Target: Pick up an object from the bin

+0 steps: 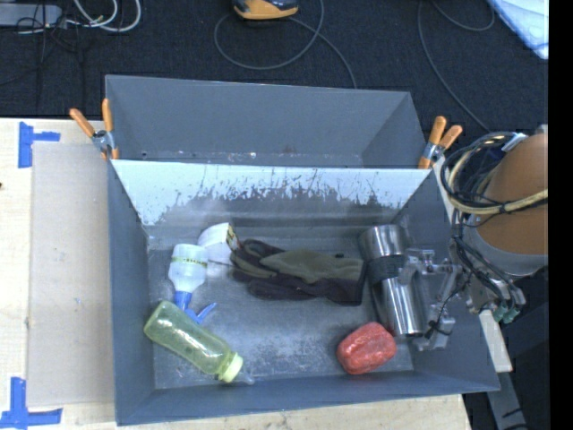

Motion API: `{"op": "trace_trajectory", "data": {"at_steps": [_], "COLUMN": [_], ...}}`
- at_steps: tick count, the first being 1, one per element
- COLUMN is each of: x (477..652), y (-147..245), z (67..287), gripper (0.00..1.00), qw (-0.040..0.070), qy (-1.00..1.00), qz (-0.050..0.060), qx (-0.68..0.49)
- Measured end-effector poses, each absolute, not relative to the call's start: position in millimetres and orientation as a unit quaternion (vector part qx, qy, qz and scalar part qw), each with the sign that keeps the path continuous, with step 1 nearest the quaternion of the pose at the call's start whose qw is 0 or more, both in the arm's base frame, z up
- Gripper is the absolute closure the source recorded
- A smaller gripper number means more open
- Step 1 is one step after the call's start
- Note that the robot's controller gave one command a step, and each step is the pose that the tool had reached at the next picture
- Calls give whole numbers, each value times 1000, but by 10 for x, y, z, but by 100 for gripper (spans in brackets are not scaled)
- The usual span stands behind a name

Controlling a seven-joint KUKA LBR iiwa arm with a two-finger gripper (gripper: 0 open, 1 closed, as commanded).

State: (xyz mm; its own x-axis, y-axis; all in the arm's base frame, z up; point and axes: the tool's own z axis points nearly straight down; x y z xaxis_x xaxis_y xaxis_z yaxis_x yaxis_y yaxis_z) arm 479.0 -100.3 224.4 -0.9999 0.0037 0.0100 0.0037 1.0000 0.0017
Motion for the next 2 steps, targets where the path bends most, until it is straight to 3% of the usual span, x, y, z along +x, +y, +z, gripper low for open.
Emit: {"op": "trace_trajectory", "data": {"at_steps": [1, 2], "x": [4805, 4773], "y": [-997, -650], "z": [2286, 1843], "gripper": [0, 0], "qw": [1, 1], "qy": [-1000, -999], "qz": [0, 0], "qx": [0, 33]}}
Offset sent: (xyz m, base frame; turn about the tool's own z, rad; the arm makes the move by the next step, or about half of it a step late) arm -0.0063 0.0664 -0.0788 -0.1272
